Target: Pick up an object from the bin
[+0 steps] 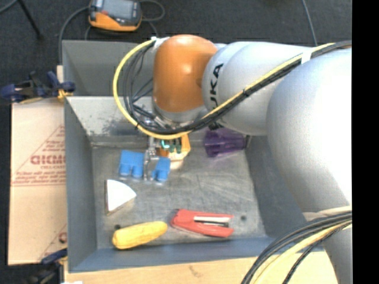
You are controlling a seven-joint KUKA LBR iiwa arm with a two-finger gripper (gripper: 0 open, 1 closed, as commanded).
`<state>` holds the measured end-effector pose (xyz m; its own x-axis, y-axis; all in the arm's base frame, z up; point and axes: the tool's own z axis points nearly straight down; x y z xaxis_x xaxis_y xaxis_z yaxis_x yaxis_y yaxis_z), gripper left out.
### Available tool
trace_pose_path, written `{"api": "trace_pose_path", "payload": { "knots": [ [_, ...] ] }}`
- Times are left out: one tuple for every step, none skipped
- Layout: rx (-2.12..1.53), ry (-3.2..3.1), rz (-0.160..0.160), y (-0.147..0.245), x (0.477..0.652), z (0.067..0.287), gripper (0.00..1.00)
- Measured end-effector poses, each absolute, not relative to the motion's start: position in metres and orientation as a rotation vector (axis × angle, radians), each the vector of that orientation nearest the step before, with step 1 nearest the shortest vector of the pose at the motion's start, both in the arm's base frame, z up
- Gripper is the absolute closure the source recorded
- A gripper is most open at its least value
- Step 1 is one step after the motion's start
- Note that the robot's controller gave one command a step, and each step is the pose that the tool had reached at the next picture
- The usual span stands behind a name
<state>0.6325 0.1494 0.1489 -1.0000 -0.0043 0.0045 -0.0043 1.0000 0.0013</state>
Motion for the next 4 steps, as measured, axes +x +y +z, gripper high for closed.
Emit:
{"api": "trace_pose_path", "payload": {
  "knots": [
    [0.003, -3.145, -0.004, 0.149, 0.635, 0.154, 0.00],
    [0.054, -3.149, -0.004, 0.151, 0.646, 0.075, 1.00],
    [0.053, -3.149, -0.004, 0.151, 0.646, 0.075, 1.00],
    [0.033, -3.144, -0.004, 0.142, 0.648, 0.136, 1.00]
  ]
}}
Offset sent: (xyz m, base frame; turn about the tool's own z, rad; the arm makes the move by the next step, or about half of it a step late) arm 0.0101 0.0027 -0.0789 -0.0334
